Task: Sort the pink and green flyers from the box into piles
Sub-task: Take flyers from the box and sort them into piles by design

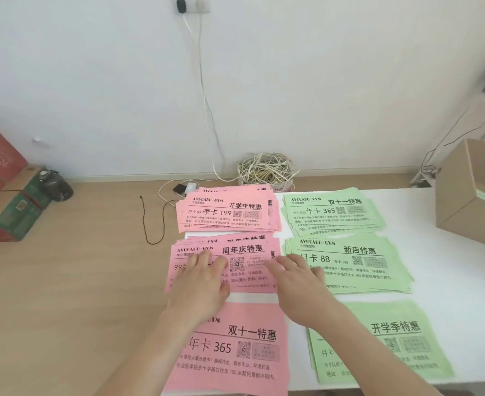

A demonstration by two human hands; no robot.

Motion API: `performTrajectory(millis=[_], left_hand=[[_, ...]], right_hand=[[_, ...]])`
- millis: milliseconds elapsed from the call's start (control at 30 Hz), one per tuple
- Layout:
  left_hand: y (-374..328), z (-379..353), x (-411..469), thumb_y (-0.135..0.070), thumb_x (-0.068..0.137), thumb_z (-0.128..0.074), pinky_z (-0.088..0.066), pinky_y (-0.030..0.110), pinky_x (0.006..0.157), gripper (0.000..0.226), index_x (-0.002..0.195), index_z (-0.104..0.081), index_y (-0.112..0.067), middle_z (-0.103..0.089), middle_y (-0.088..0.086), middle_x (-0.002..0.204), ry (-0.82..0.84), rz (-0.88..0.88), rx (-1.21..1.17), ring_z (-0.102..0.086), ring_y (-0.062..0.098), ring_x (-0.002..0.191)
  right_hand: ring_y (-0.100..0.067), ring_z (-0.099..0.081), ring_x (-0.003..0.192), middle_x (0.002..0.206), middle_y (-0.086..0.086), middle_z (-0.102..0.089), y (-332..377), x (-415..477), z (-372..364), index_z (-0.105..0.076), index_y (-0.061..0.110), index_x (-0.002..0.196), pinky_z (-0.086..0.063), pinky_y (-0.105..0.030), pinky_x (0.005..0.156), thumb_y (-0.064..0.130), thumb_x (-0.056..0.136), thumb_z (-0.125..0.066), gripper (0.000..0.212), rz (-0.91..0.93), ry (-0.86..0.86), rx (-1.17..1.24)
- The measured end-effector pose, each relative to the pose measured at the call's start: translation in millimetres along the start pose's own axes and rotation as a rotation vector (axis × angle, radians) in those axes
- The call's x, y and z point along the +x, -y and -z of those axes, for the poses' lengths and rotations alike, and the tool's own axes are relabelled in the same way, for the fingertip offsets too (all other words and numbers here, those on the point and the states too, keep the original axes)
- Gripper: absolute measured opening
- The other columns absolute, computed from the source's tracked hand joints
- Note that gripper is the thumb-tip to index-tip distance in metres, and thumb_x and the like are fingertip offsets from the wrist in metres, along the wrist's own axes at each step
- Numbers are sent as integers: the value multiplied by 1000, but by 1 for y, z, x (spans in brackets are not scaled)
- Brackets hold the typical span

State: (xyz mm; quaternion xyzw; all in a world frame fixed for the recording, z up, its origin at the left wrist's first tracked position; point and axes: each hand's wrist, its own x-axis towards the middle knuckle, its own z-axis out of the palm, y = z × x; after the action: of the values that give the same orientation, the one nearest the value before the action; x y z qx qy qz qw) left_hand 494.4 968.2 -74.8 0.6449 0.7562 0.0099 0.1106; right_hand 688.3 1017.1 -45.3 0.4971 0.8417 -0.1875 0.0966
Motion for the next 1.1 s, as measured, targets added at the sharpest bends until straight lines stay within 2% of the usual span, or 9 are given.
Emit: performTrajectory(millis=[167, 267, 367, 500, 633, 767, 833, 933, 1100], left_hand=[[-31, 15, 9, -25, 92, -53, -48, 32, 80, 22, 114, -57, -22, -51, -7, 120, -204, -158, -169, -50, 17, 108], [-71, 32, 18, -21, 91, -54, -47, 29, 82, 16, 104, -63, -22, -58, -10, 110, -300, -320, -298, -54, 11, 101], [-126, 51, 34, -32, 89, -42, -47, 25, 83, 26, 99, -65, -23, -62, -13, 103, -343, -458, -384, -57, 7, 96], [-214, 62, 62, -25, 88, -48, -40, 17, 84, 20, 96, -66, -22, -63, -12, 100, -351, -578, -424, -55, 5, 95], [-308, 55, 94, -20, 88, -50, -47, 28, 83, 18, 98, -65, -21, -62, -11, 104, -329, -714, -377, -56, 11, 99], [-396, 36, 123, -20, 92, -50, -44, 36, 98, 28, 118, -61, -20, -53, -4, 132, -204, -763, -289, -45, 16, 124], [-430, 27, 136, -23, 95, -47, -41, 38, 101, 34, 128, -54, -21, -43, -3, 143, -120, -757, -238, -38, 16, 131], [-471, 23, 161, -26, 95, -45, -42, 40, 100, 36, 129, -54, -20, -43, -2, 144, -90, -792, -184, -40, 18, 130], [-551, 33, 221, -39, 88, -61, -45, 39, 96, 46, 127, -53, -15, -52, 1, 130, 98, -788, 166, -46, 23, 123]], right_hand=[[-9, -5, 145, 157, 16, -11, -57, -36, 40, -10, 39, 150, -22, -45, 110, 25, 100, -35, 58, -72, -141, 62], [-7, -9, 144, 157, 18, -11, -104, -61, 76, -5, 41, 150, -26, -39, 107, 31, 100, -39, 61, -144, -274, 23], [-12, -24, 139, 153, 16, -26, -160, -79, 104, -16, 37, 150, -32, -40, 103, 27, 96, -48, 64, -222, -428, 67], [-24, -33, 137, 149, 3, -39, -252, -87, 119, -37, 25, 145, -40, -47, 99, 15, 89, -56, 60, -340, -589, 44], [-22, -6, 148, 160, -2, -14, -334, -87, 116, -20, 21, 150, -28, -44, 110, 13, 91, -46, 65, -533, -503, -59], [-20, 1, 149, 160, 1, -7, -380, -85, 97, -6, 24, 152, -19, -49, 115, 11, 90, -42, 73, -620, -393, -31], [-19, -11, 148, 156, 2, -22, -386, -87, 85, -15, 23, 151, -24, -50, 110, 10, 88, -47, 72, -604, -427, -69], [-24, -49, 130, 135, -4, -56, -387, -93, 72, -50, 18, 136, -43, -52, 92, 6, 66, -70, 74, -538, -525, -77], [-13, -58, 117, 120, 9, -64, -400, -106, 70, -57, 27, 124, -39, -47, 91, 15, 68, -68, 59, -437, -691, -7]])
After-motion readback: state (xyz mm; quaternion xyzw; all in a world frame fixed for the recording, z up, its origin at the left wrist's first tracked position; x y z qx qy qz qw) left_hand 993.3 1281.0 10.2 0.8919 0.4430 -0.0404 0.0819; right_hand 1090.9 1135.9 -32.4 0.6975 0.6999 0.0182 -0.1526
